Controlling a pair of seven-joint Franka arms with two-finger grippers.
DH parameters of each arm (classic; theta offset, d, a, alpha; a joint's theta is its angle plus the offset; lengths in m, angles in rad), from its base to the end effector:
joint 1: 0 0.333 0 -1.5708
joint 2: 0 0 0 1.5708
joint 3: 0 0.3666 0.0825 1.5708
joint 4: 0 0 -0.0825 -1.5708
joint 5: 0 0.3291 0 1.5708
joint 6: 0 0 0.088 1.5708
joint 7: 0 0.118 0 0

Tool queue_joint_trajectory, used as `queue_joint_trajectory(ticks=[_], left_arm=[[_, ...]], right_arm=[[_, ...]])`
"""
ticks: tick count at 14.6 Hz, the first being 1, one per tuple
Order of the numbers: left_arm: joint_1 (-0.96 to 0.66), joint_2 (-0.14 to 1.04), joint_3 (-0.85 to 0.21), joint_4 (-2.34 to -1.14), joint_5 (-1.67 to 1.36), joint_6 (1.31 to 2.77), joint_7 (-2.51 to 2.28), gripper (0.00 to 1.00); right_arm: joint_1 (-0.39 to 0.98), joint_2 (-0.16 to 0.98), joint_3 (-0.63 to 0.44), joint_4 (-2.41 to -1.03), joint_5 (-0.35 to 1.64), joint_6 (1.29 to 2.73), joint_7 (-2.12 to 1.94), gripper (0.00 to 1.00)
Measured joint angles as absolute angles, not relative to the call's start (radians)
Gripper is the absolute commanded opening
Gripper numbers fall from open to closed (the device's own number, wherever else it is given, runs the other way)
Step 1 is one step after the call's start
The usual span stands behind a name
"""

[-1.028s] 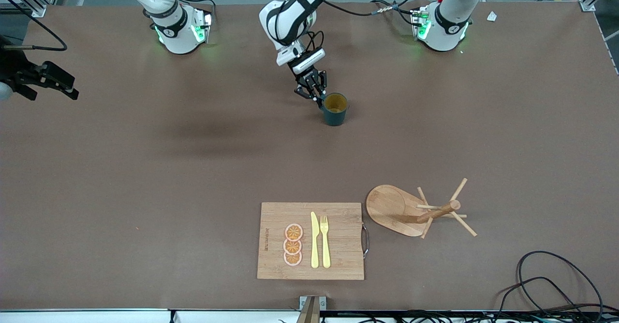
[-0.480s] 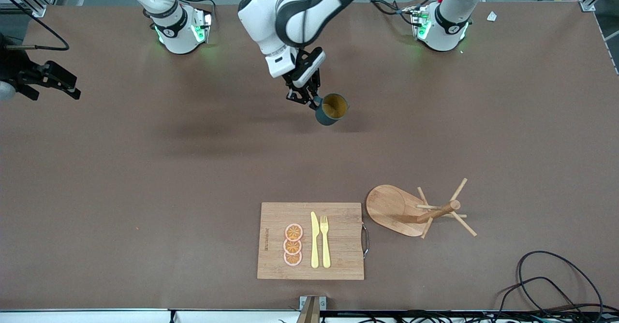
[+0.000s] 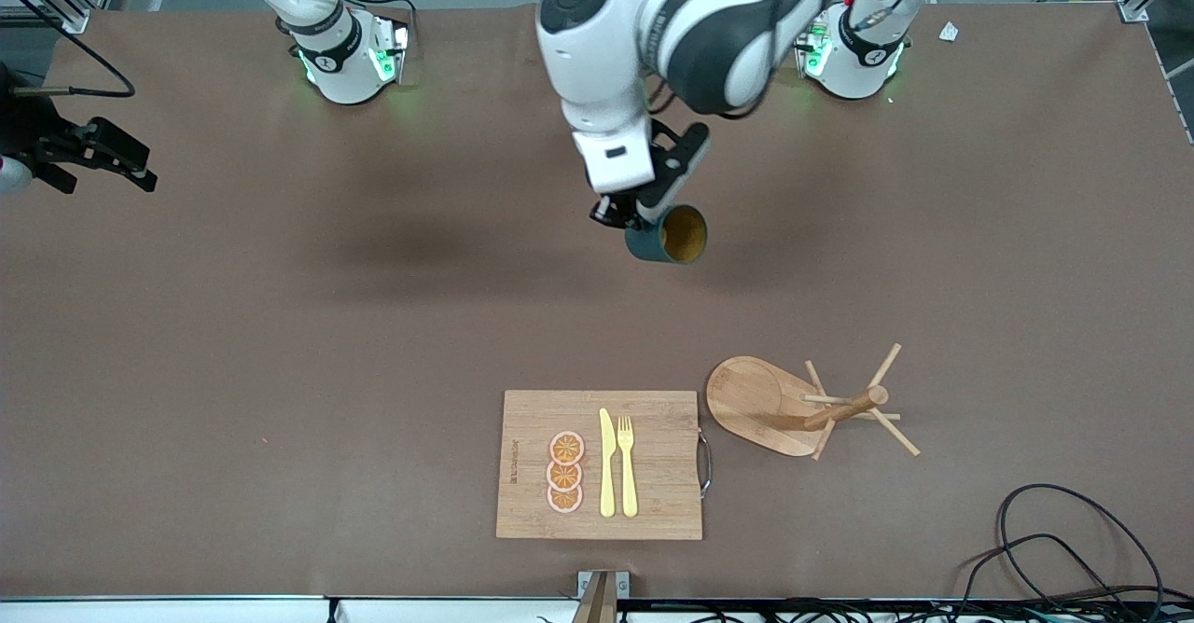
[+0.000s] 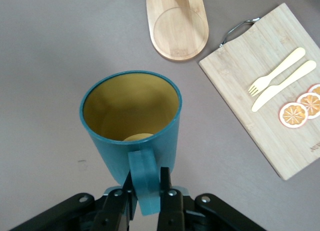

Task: Pass cup and hang on rack
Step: 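Lift the mug with the left gripper and carry it toward the rack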

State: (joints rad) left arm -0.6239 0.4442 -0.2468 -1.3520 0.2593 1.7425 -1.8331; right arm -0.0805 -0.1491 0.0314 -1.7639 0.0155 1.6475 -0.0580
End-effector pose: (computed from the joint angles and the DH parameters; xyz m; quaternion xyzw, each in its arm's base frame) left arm 0.4654 -0.4579 0.5201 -0.8903 -0.4488 -0.0682 0.0360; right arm 0.4510 -0.0191 0.6606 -0.9998 -0.0038 -0.0166 0.0045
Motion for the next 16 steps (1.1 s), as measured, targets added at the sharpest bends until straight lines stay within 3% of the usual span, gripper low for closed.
queue_joint_trajectory(ticks=[8, 16], left_arm=[[-0.342, 0.443, -0.247, -1.307, -0.076, 1.888, -1.634, 0.0], [-0.178, 0.465, -0.245, -1.307, -0.415, 2.006, -1.614, 0.0]], right_arm=[[-0.08, -0.149, 0.034, -1.764, 0.016, 1.647, -0.059, 1.0], [-0.074, -0.149, 0.04, -1.764, 0.016, 1.647, -0.059, 1.0]])
